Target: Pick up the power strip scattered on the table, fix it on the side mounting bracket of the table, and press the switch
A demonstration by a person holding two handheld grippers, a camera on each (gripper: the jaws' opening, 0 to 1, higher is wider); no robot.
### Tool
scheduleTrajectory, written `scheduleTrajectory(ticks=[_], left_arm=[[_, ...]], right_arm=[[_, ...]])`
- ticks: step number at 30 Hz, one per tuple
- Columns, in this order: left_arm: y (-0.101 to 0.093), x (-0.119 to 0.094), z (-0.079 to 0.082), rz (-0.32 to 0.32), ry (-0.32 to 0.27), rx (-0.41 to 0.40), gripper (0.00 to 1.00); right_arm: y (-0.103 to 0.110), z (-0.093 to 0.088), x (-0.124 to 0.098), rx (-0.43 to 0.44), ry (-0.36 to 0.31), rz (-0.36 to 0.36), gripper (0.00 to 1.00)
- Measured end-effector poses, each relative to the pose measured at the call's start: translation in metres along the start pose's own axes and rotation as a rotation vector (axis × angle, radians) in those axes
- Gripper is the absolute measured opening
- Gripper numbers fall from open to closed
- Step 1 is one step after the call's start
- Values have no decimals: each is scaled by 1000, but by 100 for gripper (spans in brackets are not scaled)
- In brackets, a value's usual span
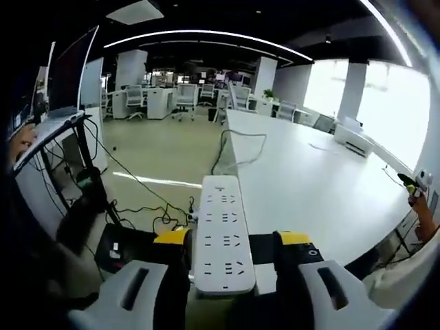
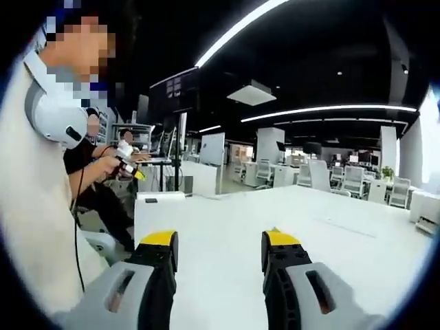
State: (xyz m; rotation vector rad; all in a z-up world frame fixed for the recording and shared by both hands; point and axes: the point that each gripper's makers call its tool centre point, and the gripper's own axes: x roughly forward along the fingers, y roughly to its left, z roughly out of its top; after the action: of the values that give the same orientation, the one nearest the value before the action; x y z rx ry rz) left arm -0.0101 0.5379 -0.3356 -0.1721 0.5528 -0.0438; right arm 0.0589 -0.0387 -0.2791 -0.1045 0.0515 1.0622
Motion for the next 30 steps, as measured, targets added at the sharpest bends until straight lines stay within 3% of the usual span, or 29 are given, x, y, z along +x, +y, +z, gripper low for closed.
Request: scheduleTrajectory(ticks=[11,22,30], left_arm=[[7,9,-15,7,133,-21,48],[6,20,-32,3,266,17,45],[8,21,-40,0,305,12,43]], right_arm=[[5,-14,6,8,35,19,45],[2,-27,11,32,49,23,45],[-1,-29,13,50,40,18,45]])
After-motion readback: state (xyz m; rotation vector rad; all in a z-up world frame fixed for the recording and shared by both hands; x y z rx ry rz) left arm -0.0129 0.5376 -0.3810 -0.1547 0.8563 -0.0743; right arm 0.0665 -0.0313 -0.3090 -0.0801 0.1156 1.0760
